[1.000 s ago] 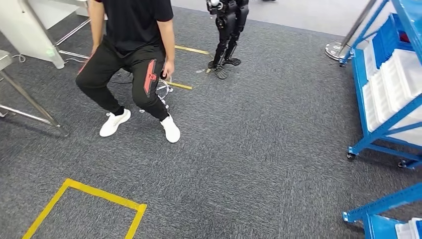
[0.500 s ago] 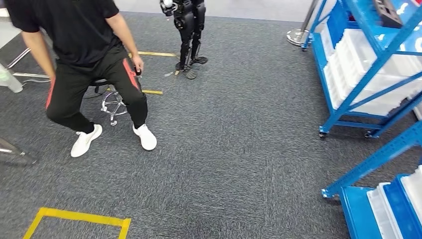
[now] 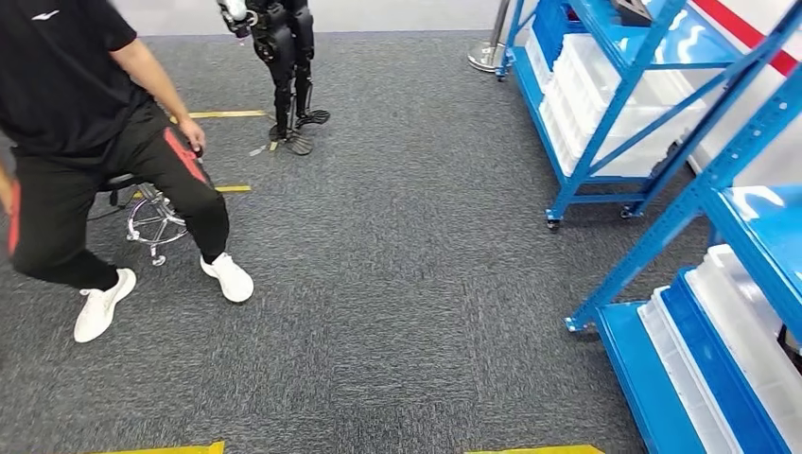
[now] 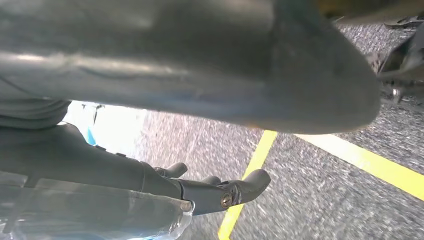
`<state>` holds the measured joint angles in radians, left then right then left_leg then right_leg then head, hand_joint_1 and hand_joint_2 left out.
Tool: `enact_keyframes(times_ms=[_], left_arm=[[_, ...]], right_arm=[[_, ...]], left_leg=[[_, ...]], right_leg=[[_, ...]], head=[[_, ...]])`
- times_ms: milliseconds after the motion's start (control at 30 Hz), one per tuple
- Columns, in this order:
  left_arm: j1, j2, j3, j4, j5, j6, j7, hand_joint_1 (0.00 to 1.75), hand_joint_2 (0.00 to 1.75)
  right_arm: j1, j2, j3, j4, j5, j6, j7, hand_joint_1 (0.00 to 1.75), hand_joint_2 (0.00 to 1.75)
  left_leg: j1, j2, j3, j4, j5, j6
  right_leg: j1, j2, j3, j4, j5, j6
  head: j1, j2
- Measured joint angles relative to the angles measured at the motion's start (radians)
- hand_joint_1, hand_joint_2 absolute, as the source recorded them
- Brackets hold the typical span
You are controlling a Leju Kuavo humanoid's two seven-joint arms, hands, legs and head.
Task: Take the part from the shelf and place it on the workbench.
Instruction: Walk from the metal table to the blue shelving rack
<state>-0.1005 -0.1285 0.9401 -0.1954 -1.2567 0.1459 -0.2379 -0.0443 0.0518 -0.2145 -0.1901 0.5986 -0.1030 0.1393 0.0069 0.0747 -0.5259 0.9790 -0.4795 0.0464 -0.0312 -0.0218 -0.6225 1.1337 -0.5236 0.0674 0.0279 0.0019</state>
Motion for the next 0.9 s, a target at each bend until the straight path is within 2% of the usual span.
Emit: enact_keyframes(times_ms=[33,67,100,167,200,233,267,333,367,400,433,467,500,567,600,633,667,700,767,833,867,900], left_arm=[[0.000,0.001,0.000,0.000,0.001,0.001,0.002,0.00,0.00],[0.001,0.002,0.000,-0.001,0.002,0.001,0.003,0.00,0.00],[0.001,0.004,0.000,-0.001,0.004,0.001,0.003,0.00,0.00],[-0.001,0.004,0.000,-0.001,0.008,0.002,0.003,0.00,0.00],[-0.002,0.004,0.000,-0.001,0.009,0.002,0.004,0.00,0.00],[-0.002,0.004,0.000,-0.001,0.009,0.002,0.003,0.00,0.00],[-0.001,0.004,0.000,-0.001,0.009,0.002,0.003,0.00,0.00],[0.003,0.004,0.000,-0.001,0.009,0.002,0.003,0.00,0.00],[0.006,0.004,0.000,-0.001,0.009,0.002,0.004,0.00,0.00],[0.008,0.004,0.000,-0.001,0.009,0.002,0.004,0.00,0.00],[0.009,0.004,0.000,-0.001,0.009,0.002,0.004,0.00,0.00],[0.010,0.004,0.000,-0.001,0.009,0.002,0.004,0.00,0.00],[0.010,0.004,0.000,-0.001,0.009,0.002,0.004,0.00,0.00],[0.011,0.005,0.000,-0.001,0.009,0.002,0.004,0.00,0.00],[0.011,0.005,0.000,-0.001,0.009,0.002,0.004,0.00,0.00],[0.011,0.005,0.000,-0.001,0.009,0.002,0.004,0.00,0.00],[0.010,0.005,0.000,-0.001,0.009,0.002,0.004,0.00,0.00],[0.010,0.005,0.000,-0.001,0.010,0.002,0.004,0.00,0.00],[0.010,0.004,0.000,-0.001,0.011,0.001,0.005,0.00,0.00],[0.013,0.006,0.001,-0.001,0.012,-0.001,0.005,0.00,0.00],[0.014,0.007,0.001,-0.001,0.012,-0.003,0.005,0.00,0.00],[0.015,0.008,0.001,-0.001,0.011,-0.005,0.004,0.00,0.00]], right_arm=[[-0.002,0.002,-0.001,0.000,0.001,0.000,-0.001,0.00,0.00],[-0.003,0.004,-0.002,0.000,0.002,0.000,-0.002,0.00,0.00],[-0.004,0.006,-0.002,0.000,0.003,0.000,-0.002,0.00,0.00],[-0.003,0.008,-0.004,0.001,0.003,0.000,-0.001,0.00,0.00],[-0.002,0.009,-0.004,0.001,0.003,0.000,0.000,0.00,0.00],[-0.002,0.010,-0.005,0.001,0.003,0.000,0.002,0.00,0.00],[-0.001,0.010,-0.006,0.001,0.003,0.000,0.003,0.00,0.00],[-0.001,0.010,-0.007,0.001,0.003,0.000,0.005,0.00,0.00],[-0.001,0.011,-0.007,0.001,0.003,0.000,0.005,0.00,0.00],[0.000,0.011,-0.007,0.001,0.003,0.000,0.005,0.00,0.00],[0.001,0.012,-0.008,0.001,0.003,0.000,0.005,0.00,0.00],[0.001,0.012,-0.008,0.002,0.003,0.000,0.005,0.00,0.00],[0.001,0.012,-0.008,0.002,0.003,0.000,0.005,0.00,0.00],[-0.001,0.013,-0.008,0.002,0.003,0.000,0.005,0.00,0.00],[-0.002,0.013,-0.008,0.002,0.003,0.000,0.005,0.00,0.00],[-0.003,0.014,-0.008,0.002,0.003,0.000,0.005,0.00,0.00],[-0.002,0.015,-0.008,0.002,0.003,0.000,0.006,0.00,0.00],[0.000,0.015,-0.008,0.002,0.003,0.000,0.009,0.00,0.00],[0.000,0.016,-0.009,0.002,0.003,-0.001,0.016,0.00,0.00],[-0.001,0.017,-0.010,0.002,0.003,-0.002,0.021,0.00,0.00],[0.000,0.018,-0.010,0.002,0.002,-0.002,0.022,0.00,0.00],[0.001,0.019,-0.010,0.002,0.000,-0.002,0.022,0.00,0.00]], left_leg=[[-0.002,0.010,0.002,0.003,-0.004,-0.006],[-0.004,0.019,0.005,0.005,-0.008,-0.014],[-0.005,0.028,0.008,0.007,-0.012,-0.021],[-0.003,0.047,0.016,0.006,-0.017,-0.033],[0.001,0.045,0.017,0.011,-0.023,-0.039],[0.005,0.029,0.013,0.027,-0.039,-0.044],[0.009,0.003,-0.002,0.064,-0.066,-0.049],[0.013,-0.054,-0.061,0.197,-0.141,-0.052],[0.013,-0.067,-0.094,0.264,-0.168,-0.052],[0.013,-0.073,-0.117,0.306,-0.177,-0.051],[0.013,-0.076,-0.122,0.309,-0.163,-0.049],[0.013,-0.079,-0.108,0.272,-0.132,-0.046],[0.014,-0.091,-0.079,0.207,-0.090,-0.043],[0.017,-0.139,-0.025,0.079,-0.032,-0.040],[0.016,-0.156,-0.011,0.046,-0.020,-0.037],[0.012,-0.161,-0.008,0.034,-0.019,-0.033],[0.009,-0.148,-0.009,0.031,-0.017,-0.027],[0.007,-0.136,-0.007,0.026,-0.012,-0.018],[0.006,-0.111,-0.004,0.012,-0.002,-0.001],[0.002,-0.081,-0.005,0.008,0.001,0.008],[0.000,-0.065,-0.007,0.008,0.001,0.009],[-0.002,-0.049,-0.008,0.008,0.000,0.009]], right_leg=[[0.001,-0.024,0.040,-0.068,0.022,0.004],[0.002,-0.042,0.068,-0.116,0.038,0.001],[0.005,-0.052,0.078,-0.138,0.047,-0.007],[0.010,-0.034,0.074,-0.139,0.052,-0.026],[0.008,-0.023,0.074,-0.141,0.053,-0.034],[0.005,-0.012,0.076,-0.142,0.056,-0.042],[0.002,-0.002,0.078,-0.143,0.059,-0.049],[0.003,0.020,0.076,-0.143,0.063,-0.060],[0.006,0.032,0.074,-0.143,0.064,-0.062],[0.008,0.046,0.073,-0.143,0.064,-0.063],[0.010,0.060,0.074,-0.142,0.064,-0.062],[0.011,0.074,0.075,-0.141,0.064,-0.062],[0.011,0.087,0.077,-0.141,0.064,-0.062],[0.015,0.112,0.075,-0.136,0.064,-0.058],[0.017,0.124,0.070,-0.135,0.066,-0.053],[0.016,0.136,0.064,-0.135,0.068,-0.046],[0.014,0.147,0.056,-0.138,0.072,-0.037],[0.013,0.147,0.051,-0.137,0.073,-0.031],[0.014,0.104,0.027,-0.097,0.051,-0.029],[0.014,0.050,-0.032,0.021,-0.008,-0.037],[0.013,0.040,-0.066,0.091,-0.037,-0.037],[0.012,0.036,-0.088,0.139,-0.053,-0.033]], head=[[0.000,0.000],[-0.001,0.000],[-0.003,0.000],[-0.006,0.000],[-0.007,0.000],[-0.007,0.000],[-0.008,0.000],[-0.010,0.000],[-0.010,0.000],[-0.011,0.000],[-0.011,0.000],[-0.011,0.000],[-0.011,0.000],[-0.011,0.000],[-0.010,0.000],[-0.010,0.000],[-0.010,0.000],[-0.010,0.000],[-0.008,0.000],[-0.005,0.000],[-0.004,0.000],[-0.004,0.000]])
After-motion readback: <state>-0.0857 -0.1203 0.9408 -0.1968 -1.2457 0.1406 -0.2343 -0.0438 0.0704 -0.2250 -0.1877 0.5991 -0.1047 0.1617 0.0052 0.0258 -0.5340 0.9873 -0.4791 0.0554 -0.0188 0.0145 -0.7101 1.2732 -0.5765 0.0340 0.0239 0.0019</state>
